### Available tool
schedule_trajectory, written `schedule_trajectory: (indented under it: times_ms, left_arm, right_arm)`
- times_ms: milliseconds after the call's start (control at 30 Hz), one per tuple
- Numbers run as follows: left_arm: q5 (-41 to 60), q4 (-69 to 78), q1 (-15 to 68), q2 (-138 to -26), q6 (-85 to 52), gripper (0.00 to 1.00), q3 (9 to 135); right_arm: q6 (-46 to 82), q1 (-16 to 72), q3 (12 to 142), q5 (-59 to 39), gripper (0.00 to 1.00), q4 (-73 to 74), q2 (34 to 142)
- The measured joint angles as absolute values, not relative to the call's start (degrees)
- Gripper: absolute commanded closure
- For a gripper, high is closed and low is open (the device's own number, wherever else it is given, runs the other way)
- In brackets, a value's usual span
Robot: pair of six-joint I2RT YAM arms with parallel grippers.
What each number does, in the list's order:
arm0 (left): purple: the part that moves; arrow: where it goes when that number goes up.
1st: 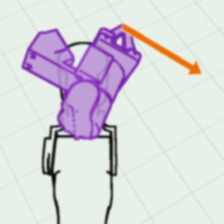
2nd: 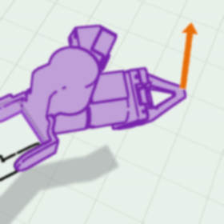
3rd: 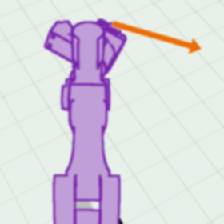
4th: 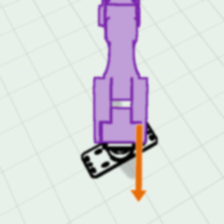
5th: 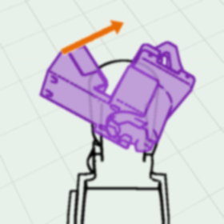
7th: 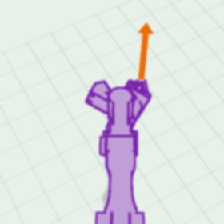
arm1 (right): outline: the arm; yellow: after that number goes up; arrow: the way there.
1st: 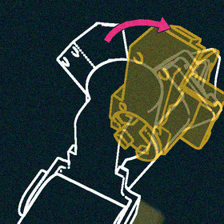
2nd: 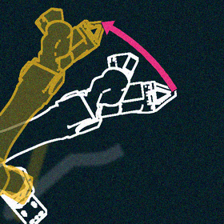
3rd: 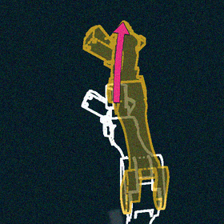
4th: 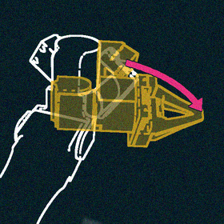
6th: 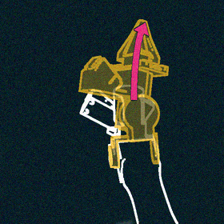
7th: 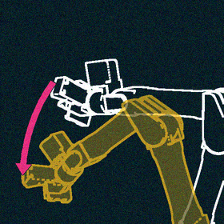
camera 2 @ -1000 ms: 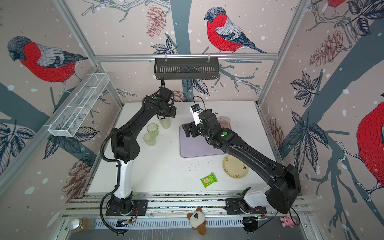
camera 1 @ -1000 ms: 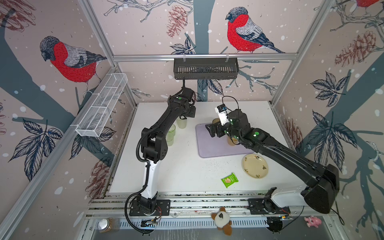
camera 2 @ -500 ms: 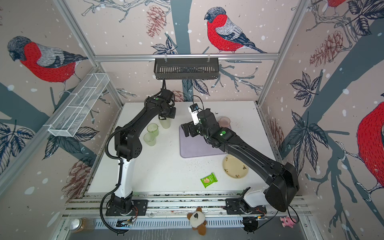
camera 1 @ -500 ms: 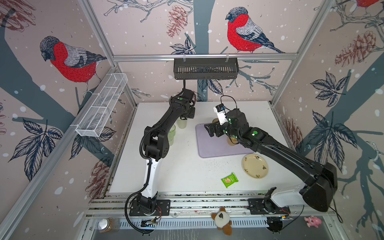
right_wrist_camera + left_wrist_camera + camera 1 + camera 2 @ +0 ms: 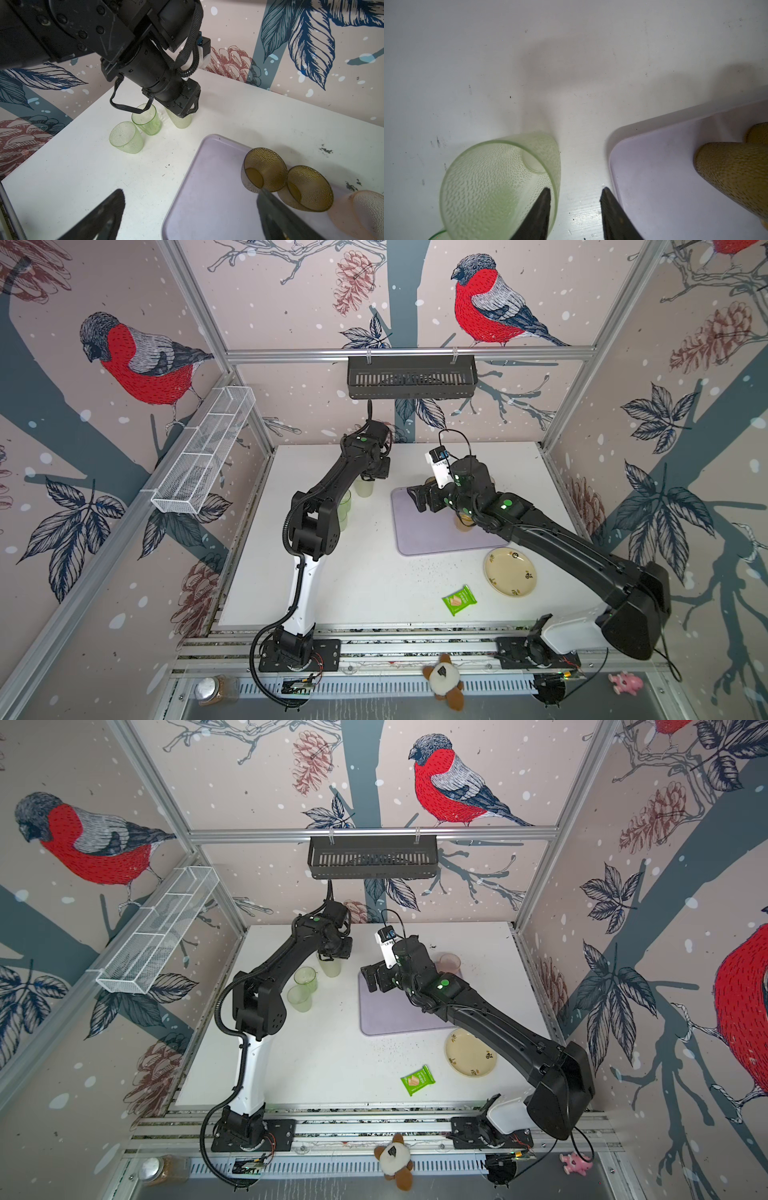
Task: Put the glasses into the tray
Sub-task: 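Close the left gripper on the pale green cup's rim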
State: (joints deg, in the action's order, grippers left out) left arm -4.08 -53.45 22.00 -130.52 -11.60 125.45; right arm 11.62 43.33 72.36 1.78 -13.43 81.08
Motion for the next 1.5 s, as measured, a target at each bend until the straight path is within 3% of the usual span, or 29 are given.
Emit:
schedule_trajectory:
  times_ms: [1500]
  left_arm:
    - [-6.20,-53.47,21.85,-131.26,-11.57,0.80,124.84]
  right_arm:
    - [10.59,43.11,73.93,1.76,0.01,-13.43,82.52]
